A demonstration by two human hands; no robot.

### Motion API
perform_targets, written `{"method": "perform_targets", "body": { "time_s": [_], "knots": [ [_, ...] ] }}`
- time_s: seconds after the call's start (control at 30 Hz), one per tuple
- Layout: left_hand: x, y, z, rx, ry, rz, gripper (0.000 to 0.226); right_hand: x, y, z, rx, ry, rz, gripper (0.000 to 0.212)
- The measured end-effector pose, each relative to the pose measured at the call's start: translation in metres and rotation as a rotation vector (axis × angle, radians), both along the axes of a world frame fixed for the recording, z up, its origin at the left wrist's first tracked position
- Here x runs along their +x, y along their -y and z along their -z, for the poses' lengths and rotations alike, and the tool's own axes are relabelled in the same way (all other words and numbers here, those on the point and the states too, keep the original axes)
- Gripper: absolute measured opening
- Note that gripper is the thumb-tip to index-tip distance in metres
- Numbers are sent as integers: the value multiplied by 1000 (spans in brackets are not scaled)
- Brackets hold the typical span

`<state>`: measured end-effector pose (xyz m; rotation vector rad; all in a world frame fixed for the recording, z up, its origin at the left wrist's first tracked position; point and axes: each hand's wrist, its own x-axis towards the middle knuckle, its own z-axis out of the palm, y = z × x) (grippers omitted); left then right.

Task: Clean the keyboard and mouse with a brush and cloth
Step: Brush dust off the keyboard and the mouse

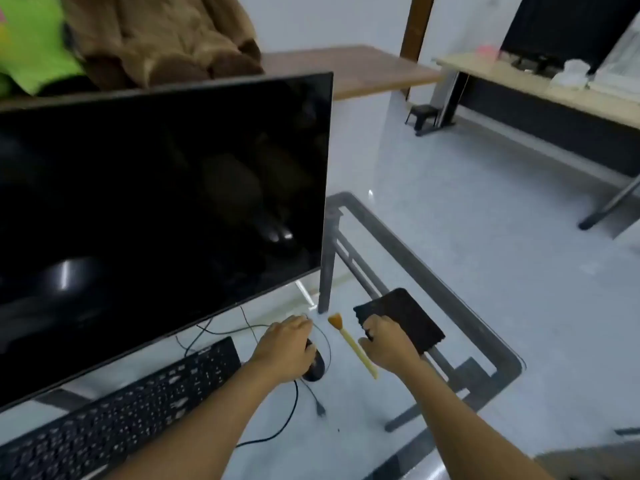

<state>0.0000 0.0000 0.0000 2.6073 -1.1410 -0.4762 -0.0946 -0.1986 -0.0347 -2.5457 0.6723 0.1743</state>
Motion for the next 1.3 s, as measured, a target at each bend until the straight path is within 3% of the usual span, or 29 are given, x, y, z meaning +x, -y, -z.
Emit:
{"method": "perform_targets", "body": {
  "time_s": [0.1,0.2,0.33,0.47,0.63,0.7,0.8,0.97,1.13,1.3],
  "knots": [
    [-6,0,26,156,71,93,53,-1,-8,16,-30,-116,17,32],
    [-14,-7,47,246,151,173,58,-3,-17,26,-55,-187,42,25],
    [-19,-12,57,230,171,166,62,-4,-18,33,-47,-187,108,15],
    [-16,-22,45,131,159,85,62,9,-24,11,-33,-22,60,17],
    [1,-51,20,-50,375,-33,74,46,-77,-51,-41,204,-184,15],
    [9,-72,7,-127,420,-103,68,64,-112,-70,-42,266,-327,15],
    [19,-107,-6,-221,517,-191,38,81,-157,-90,12,336,-407,10],
    [24,-215,-3,-321,497,-401,14,100,-261,-91,359,410,-389,7],
    [16,-310,25,-375,448,-530,30,104,-347,-61,538,383,-378,15],
    [-2,-407,74,-196,237,-722,73,110,-405,-37,559,349,-400,5]
  ]
}}
